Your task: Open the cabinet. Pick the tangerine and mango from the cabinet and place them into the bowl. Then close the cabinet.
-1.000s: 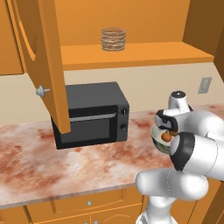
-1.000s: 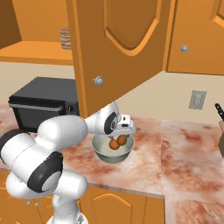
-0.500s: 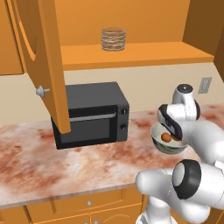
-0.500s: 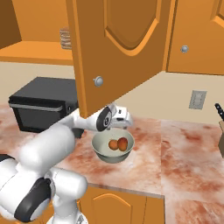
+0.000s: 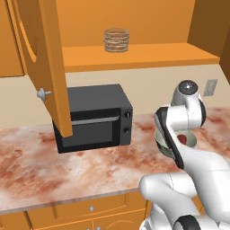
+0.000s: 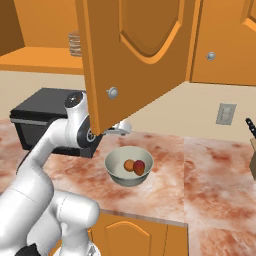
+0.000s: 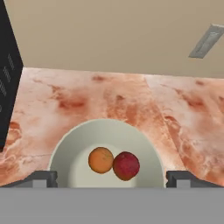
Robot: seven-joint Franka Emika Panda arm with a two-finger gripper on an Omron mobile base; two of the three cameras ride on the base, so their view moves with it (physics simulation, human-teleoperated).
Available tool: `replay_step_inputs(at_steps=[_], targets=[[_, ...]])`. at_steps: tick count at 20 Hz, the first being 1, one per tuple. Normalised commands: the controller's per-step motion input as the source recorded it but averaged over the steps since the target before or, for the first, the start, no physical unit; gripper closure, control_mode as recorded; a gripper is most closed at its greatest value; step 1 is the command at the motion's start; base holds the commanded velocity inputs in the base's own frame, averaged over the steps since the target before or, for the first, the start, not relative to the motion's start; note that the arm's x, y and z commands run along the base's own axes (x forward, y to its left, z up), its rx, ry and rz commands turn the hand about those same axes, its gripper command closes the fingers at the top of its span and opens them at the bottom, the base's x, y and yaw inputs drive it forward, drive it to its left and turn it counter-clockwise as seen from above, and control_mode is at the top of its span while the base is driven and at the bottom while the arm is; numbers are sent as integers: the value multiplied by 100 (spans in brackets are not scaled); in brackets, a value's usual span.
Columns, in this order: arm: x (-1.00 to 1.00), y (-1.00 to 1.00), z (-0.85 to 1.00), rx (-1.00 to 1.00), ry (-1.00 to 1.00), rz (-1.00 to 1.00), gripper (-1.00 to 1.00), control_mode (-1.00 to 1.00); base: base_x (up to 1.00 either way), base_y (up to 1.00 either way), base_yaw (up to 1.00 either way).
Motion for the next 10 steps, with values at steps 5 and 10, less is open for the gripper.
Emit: replay_step_inputs(at_steps=[5,10], targets=[[-100,0,94,0,-20,-7,-100,-100,0,0,0],[-97,24,92,0,-20,-3,-100,-100,0,0,0]])
